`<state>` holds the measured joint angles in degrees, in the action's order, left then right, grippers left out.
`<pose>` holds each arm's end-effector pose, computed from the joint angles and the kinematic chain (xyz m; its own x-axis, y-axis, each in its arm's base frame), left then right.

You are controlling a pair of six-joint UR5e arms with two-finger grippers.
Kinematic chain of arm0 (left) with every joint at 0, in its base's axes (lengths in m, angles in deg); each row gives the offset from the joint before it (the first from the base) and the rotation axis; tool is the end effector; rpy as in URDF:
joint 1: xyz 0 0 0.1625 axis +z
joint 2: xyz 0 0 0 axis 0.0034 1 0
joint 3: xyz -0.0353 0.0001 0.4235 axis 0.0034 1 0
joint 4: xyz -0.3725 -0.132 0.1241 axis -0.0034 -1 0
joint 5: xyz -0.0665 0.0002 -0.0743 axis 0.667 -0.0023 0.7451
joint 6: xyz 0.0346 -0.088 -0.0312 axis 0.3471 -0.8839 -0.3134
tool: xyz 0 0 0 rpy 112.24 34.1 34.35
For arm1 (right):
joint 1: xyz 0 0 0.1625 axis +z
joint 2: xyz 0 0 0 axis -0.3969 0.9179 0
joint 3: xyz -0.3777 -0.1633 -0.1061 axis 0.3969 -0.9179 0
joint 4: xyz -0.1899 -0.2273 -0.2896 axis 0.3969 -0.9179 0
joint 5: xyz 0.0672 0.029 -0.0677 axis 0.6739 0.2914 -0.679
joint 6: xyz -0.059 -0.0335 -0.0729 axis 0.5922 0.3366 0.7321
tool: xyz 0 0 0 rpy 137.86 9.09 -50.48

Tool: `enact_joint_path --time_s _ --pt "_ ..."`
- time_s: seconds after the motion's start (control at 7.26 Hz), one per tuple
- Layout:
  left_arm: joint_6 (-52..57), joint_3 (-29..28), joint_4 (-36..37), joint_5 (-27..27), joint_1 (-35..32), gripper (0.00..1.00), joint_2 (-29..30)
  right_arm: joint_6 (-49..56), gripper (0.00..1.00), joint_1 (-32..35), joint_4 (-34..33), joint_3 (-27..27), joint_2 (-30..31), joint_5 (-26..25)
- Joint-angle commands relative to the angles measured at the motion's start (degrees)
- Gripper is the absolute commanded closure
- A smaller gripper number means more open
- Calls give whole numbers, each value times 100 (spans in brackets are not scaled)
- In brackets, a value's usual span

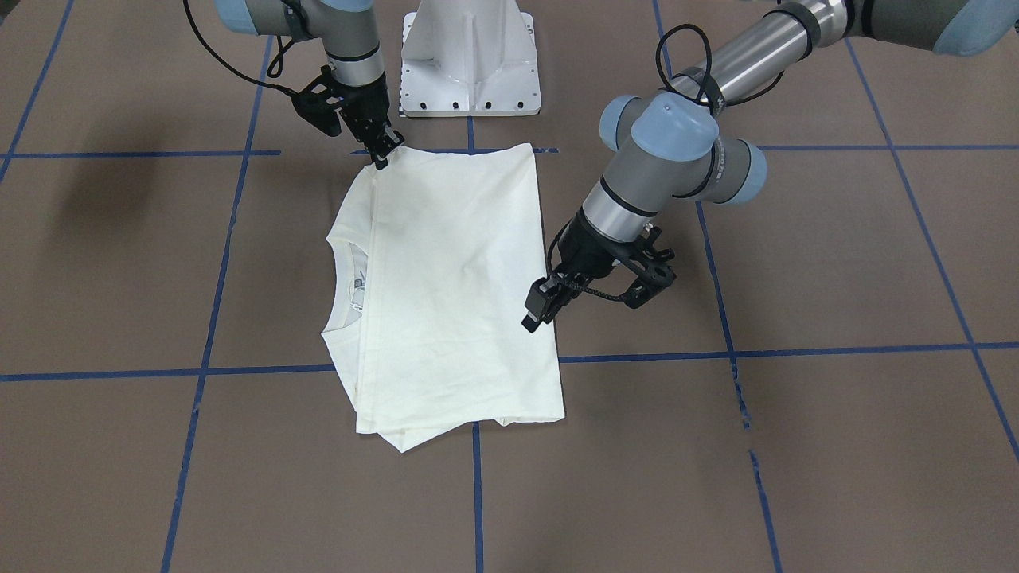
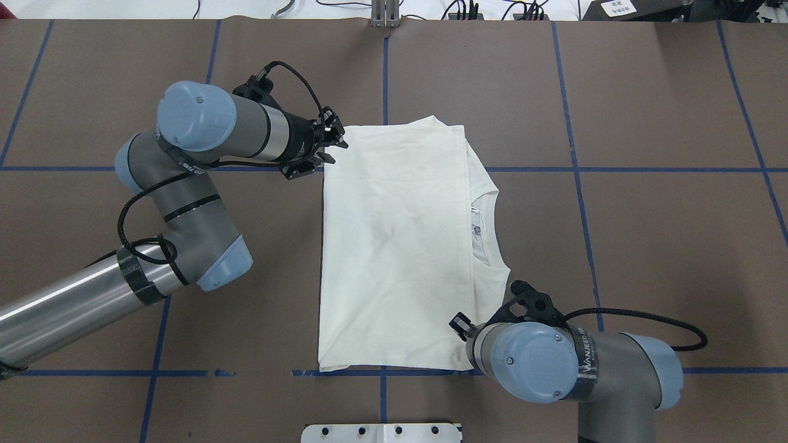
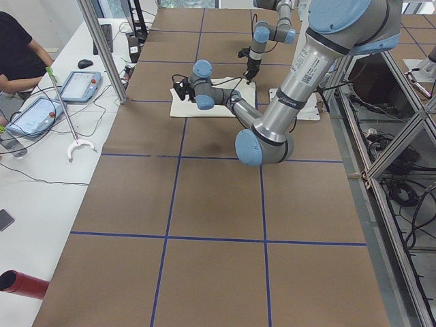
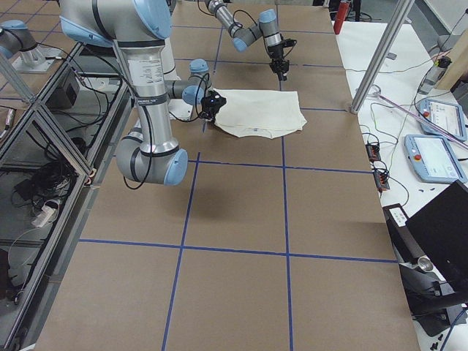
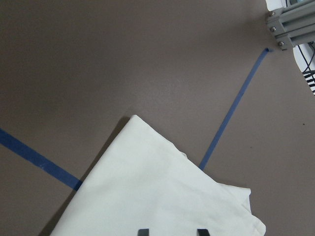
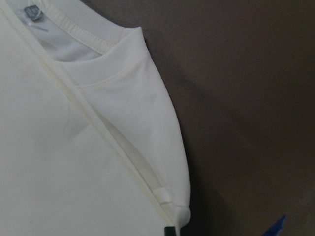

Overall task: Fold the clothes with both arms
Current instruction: 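Release the shirt and move both grippers to its edge nearest the robot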

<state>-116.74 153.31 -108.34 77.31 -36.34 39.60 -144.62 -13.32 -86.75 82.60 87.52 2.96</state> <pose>0.4976 -0.5018 0.2398 0.0582 -0.5429 -0.8378 0.4345 0.7693 -0.4683 -0.5209 -0.2301 0.3017 0.4396 0.6839 0.5822 -0.5642 0.7146 -0.4135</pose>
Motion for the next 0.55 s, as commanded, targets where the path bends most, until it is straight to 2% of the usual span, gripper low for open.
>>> enact_joint_path --time_s 0.0,0.14,0.41 --pt "-394 1395 914 -754 1125 49 -773 51 100 4 0 134 164 31" --pt "-639 1854 1407 -1117 1645 46 -942 60 100 4 17 134 182 31" --pt "-1106 1947 1753 -1382 2420 44 -1119 60 100 -5 18 125 182 31"
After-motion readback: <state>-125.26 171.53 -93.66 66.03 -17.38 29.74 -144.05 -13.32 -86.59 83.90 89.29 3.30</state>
